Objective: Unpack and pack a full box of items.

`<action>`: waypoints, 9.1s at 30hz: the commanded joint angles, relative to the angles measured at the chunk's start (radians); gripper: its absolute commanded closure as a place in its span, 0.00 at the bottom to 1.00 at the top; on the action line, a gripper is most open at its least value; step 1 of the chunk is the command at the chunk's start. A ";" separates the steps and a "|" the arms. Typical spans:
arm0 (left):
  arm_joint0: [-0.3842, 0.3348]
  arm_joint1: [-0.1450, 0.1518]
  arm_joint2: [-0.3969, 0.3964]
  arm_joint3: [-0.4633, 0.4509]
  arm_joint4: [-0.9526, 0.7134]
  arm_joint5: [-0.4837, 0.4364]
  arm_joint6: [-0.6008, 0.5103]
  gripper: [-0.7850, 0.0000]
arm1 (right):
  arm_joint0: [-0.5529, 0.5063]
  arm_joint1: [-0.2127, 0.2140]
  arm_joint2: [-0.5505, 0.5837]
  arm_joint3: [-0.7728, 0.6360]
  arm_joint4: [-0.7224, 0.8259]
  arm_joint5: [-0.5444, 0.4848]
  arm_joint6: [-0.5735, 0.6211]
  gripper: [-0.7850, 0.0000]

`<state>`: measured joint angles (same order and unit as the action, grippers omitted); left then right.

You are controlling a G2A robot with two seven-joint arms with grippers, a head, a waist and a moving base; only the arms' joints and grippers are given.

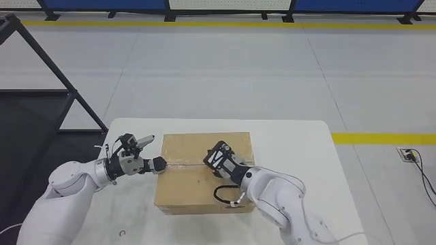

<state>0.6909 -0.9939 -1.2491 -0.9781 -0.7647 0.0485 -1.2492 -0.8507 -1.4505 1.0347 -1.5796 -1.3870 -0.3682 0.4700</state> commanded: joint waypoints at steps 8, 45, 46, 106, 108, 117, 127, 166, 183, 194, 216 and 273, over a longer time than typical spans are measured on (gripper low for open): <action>0.012 -0.001 -0.011 -0.015 -0.019 -0.015 -0.003 0.00 | 0.103 -0.043 -0.145 0.128 0.032 0.040 -0.020 1.00; -0.023 -0.012 0.014 -0.012 0.012 0.007 0.001 0.00 | -0.173 0.015 0.127 -0.029 0.024 0.089 -0.101 1.00; -0.023 -0.012 0.015 -0.013 0.014 0.008 0.001 0.00 | -0.184 0.018 0.139 -0.037 0.023 0.091 -0.106 1.00; -0.046 -0.035 0.030 -0.033 -0.029 -0.024 -0.001 0.00 | -0.179 0.036 0.302 -0.089 1.195 0.315 0.186 1.00; -0.049 -0.037 0.037 -0.027 -0.023 -0.028 0.006 0.00 | -0.134 0.038 0.313 -0.054 1.262 0.343 0.257 1.00; -0.046 -0.036 0.013 0.001 -0.054 -0.050 -0.012 0.00 | -0.101 0.043 0.322 -0.034 1.285 0.355 0.316 1.00; -0.018 -0.039 0.011 -0.058 -0.059 -0.061 0.050 0.00 | -0.098 0.039 0.237 -0.063 1.215 0.470 0.274 1.00; 0.059 -0.041 -0.049 -0.141 -0.118 -0.053 0.049 0.00 | 0.000 0.046 0.156 -0.012 1.092 0.927 0.337 1.00; 0.078 -0.041 -0.065 -0.148 -0.126 -0.051 0.035 0.00 | -0.097 0.082 0.364 -0.059 1.221 0.907 0.296 1.00; 0.084 -0.040 -0.077 -0.165 -0.121 -0.041 0.031 0.00 | -0.189 0.092 0.405 -0.146 1.342 0.806 0.282 1.00; 0.125 -0.034 -0.110 -0.166 -0.121 -0.041 0.032 0.00 | 0.075 0.063 0.089 0.139 1.347 0.800 0.339 1.00; 0.180 -0.028 -0.182 -0.173 -0.159 -0.063 0.037 0.00 | 0.271 -0.045 -0.182 0.297 1.311 0.786 0.226 1.00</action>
<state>0.8729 -1.0217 -1.4326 -1.1521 -0.9257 -0.0170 -1.2130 -0.5711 -1.4998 0.8419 -1.2728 -0.0702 0.4136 0.6949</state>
